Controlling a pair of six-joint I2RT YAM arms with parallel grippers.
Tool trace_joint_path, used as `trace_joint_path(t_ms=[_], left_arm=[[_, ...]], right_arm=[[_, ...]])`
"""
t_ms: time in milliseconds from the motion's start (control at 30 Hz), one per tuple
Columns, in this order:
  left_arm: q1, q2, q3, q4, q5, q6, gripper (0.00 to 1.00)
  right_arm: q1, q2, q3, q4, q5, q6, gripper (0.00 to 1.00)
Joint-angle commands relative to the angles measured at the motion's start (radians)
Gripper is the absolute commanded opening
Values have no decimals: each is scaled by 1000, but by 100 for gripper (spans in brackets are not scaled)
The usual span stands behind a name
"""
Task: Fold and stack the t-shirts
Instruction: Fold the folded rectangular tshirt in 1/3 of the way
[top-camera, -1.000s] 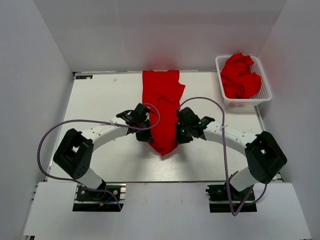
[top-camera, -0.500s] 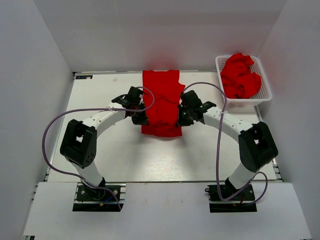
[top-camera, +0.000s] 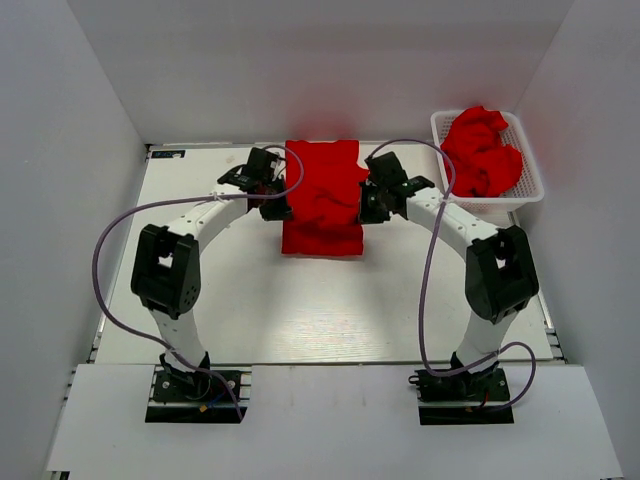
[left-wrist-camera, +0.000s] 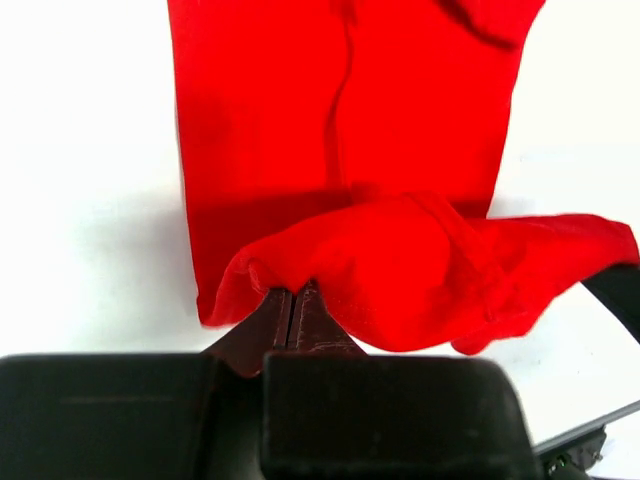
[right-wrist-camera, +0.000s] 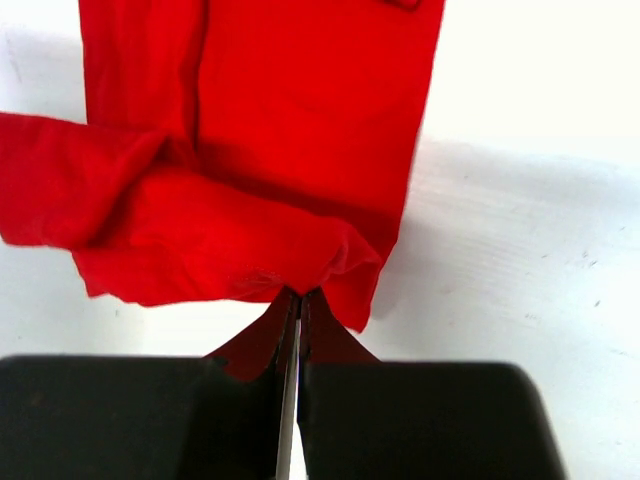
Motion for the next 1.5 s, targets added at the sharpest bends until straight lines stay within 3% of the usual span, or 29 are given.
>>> trace_joint_path(t_ms=[0,667,1233,1300,1333,1367,1400,1467], left_arm=[[17,29,58,21,28,42,0],[63,194,206,79,66,91,0],[91,328,310,87,103,119,0],[91,329,322,87,85,119,19],[91,329,322,87,74,108,31],[100,304,310,87,74,108,64],[100,293,298,87,57,108,80],[100,270,298,69,23,108,96]], right_arm=[[-14,28,73,-18,-13,-37,0],[-90,252,311,-62,-72,-88,0],[-123,342,351,43,-129,-77,0],[-126,353,365,36,-131,-79,1],[-127,356,385,33,-141,-82,19],[-129,357,391,20,-140,-83,24],[-133,365,397,11,-137,-79,31],[-130,370,449,-41,-111,-88,62]])
